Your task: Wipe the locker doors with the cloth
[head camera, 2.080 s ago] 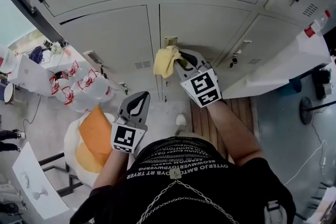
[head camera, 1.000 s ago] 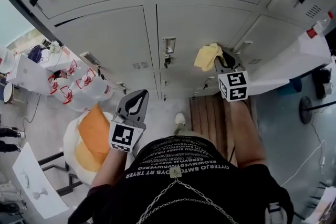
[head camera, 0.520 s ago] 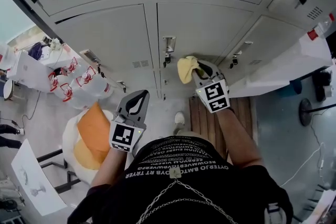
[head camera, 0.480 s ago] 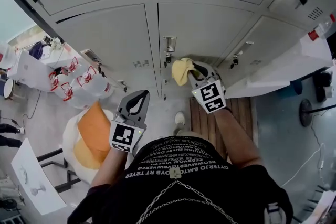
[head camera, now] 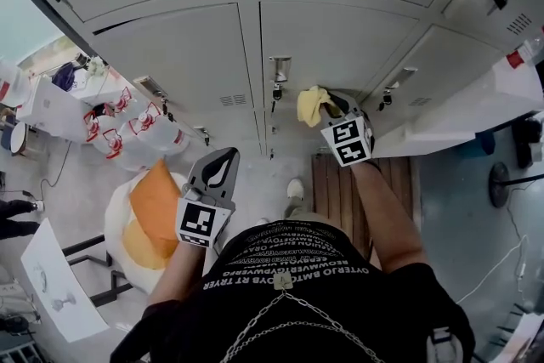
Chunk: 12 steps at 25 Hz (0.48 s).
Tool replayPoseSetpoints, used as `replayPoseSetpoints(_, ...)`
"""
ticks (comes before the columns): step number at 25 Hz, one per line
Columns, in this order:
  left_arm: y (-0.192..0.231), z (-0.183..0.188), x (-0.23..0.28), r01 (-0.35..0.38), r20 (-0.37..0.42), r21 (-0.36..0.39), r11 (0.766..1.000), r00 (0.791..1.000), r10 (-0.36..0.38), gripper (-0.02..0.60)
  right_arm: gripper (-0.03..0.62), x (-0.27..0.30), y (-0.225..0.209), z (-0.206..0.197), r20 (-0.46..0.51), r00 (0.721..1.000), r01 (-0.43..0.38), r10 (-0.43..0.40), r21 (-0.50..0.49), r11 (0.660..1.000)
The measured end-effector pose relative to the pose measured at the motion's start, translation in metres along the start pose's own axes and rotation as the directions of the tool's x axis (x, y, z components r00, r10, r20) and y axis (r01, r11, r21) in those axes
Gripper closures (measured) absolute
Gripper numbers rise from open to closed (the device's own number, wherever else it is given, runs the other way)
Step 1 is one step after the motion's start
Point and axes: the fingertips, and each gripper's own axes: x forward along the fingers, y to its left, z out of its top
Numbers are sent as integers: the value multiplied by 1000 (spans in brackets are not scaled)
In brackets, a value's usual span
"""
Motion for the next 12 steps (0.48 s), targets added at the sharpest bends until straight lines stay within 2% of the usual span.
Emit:
replayPoseSetpoints(6,-9,9,16,40,21,16,999,999,-41,576,523,-19,-41,-32,-48,995,88,-86,49,995)
replayPoseSetpoints(12,-14,24,25,64,51,36,997,997,-65,576,525,-31,-66,-58,-113,981,163,-158,29,986)
